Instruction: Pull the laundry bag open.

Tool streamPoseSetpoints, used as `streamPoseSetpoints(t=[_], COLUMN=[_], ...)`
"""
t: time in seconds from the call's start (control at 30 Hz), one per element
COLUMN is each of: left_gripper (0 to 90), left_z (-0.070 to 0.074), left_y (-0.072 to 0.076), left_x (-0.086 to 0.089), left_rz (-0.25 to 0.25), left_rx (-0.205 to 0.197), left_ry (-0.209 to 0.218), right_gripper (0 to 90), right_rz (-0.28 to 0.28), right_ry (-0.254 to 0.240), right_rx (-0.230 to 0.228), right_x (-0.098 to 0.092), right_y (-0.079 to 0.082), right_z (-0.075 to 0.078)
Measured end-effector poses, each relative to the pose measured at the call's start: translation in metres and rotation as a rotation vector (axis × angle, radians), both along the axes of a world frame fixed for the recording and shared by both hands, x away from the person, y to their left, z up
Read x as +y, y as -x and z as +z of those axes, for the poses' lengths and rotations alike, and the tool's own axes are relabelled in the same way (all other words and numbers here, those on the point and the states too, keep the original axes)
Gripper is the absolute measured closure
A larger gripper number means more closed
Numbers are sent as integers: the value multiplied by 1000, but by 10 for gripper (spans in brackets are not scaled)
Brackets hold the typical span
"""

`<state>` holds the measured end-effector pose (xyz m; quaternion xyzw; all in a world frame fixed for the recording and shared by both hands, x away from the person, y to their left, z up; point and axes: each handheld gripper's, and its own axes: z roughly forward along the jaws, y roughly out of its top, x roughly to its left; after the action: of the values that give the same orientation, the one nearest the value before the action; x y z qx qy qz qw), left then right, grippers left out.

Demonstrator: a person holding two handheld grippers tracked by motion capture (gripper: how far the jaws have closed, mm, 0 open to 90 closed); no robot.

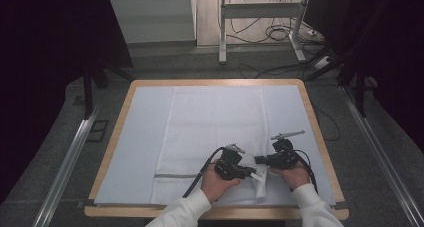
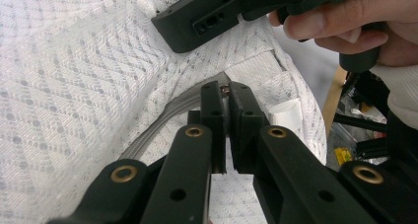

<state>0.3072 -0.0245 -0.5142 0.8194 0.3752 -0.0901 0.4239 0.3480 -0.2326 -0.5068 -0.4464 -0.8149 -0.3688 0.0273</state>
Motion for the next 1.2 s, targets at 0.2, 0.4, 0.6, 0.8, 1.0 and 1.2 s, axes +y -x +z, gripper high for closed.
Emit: streamPoseSetpoints(t=[0.2, 0.4, 0.6, 0.8, 1.0, 1.2], left_gripper=[868, 868, 868, 868, 868, 868], left_z=[-2, -3, -5, -6, -7, -7], left_y=[-1, -2, -2, -2, -4, -4], left_x=[1, 3, 5, 6, 8, 9], left_rz=[2, 3, 9, 6, 13, 18], left_rx=[6, 5, 11, 13, 15, 16], left_ry=[-3, -2, 6, 4, 8, 9], right_gripper=[884, 884, 885, 885, 886, 886], right_rz=[1, 7, 13, 18, 22, 23], right_ry=[3, 7, 17, 21, 25, 28], right_rx=[-5, -3, -6, -8, -8, -14], right_x=[0, 1, 2, 2, 2, 3], right_y=[1, 1, 1, 1, 2, 2], right_z=[0, 0, -1, -1, -1, -1])
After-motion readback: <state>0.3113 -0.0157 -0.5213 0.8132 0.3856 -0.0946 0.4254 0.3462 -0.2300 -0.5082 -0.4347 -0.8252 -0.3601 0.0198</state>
